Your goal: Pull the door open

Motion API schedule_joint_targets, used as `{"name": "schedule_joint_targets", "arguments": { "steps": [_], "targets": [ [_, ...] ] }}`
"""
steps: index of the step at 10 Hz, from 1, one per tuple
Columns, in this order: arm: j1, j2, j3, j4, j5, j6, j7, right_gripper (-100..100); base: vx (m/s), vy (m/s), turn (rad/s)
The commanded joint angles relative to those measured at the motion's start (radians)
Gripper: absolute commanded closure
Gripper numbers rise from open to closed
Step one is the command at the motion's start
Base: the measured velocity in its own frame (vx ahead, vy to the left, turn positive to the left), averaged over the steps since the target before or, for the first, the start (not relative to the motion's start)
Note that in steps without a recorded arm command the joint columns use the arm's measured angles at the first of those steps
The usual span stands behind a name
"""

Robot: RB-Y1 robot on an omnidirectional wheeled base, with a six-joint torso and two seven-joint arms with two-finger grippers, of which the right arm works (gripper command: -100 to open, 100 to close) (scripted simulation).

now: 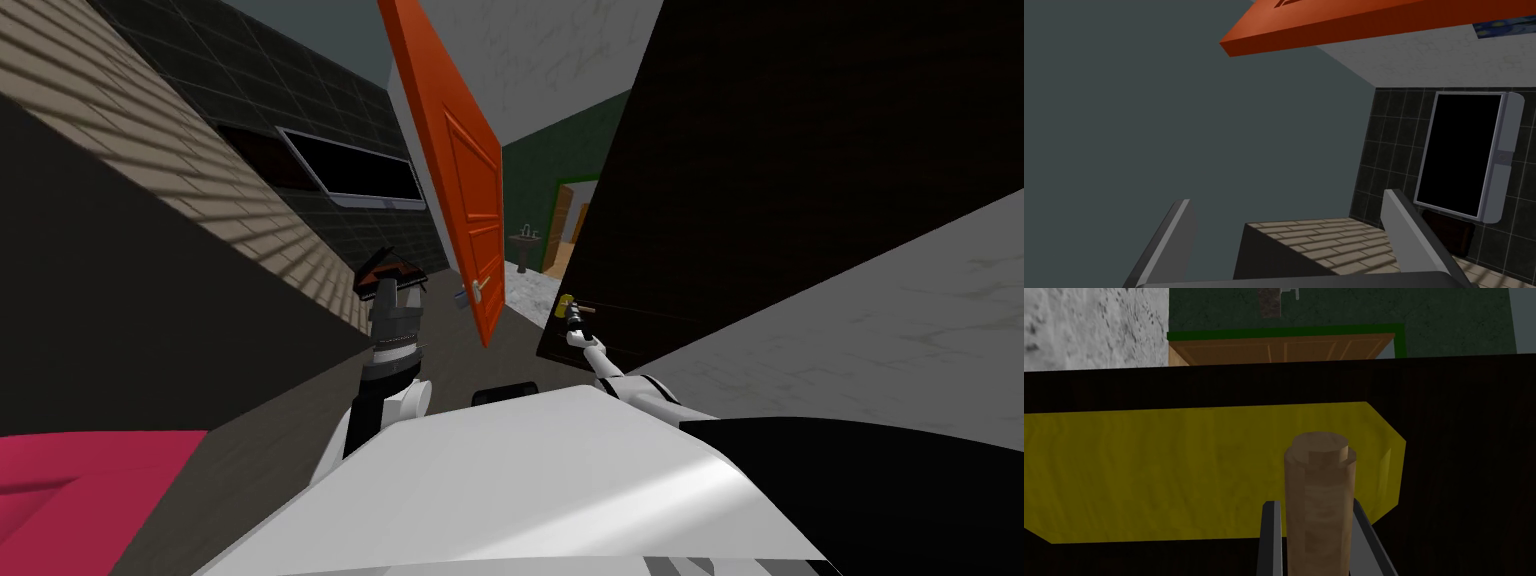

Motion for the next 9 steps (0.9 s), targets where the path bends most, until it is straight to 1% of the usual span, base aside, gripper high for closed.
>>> {"name": "schedule_joint_targets", "arguments": {
  "steps": [1, 6, 9],
  "targets": [
    [0.008, -0.007, 0.009, -0.003, 0.001, 0.000, -0.010, 100, -0.168, -0.050, 0.085],
    [0.021, -0.033, 0.054, -0.019, 0.007, -0.006, -0.051, 100, -0.210, -0.044, 0.104],
    [0.028, -0.044, 0.074, -0.025, 0.010, -0.008, -0.069, 100, -0.191, -0.028, 0.074]
  ]
}}
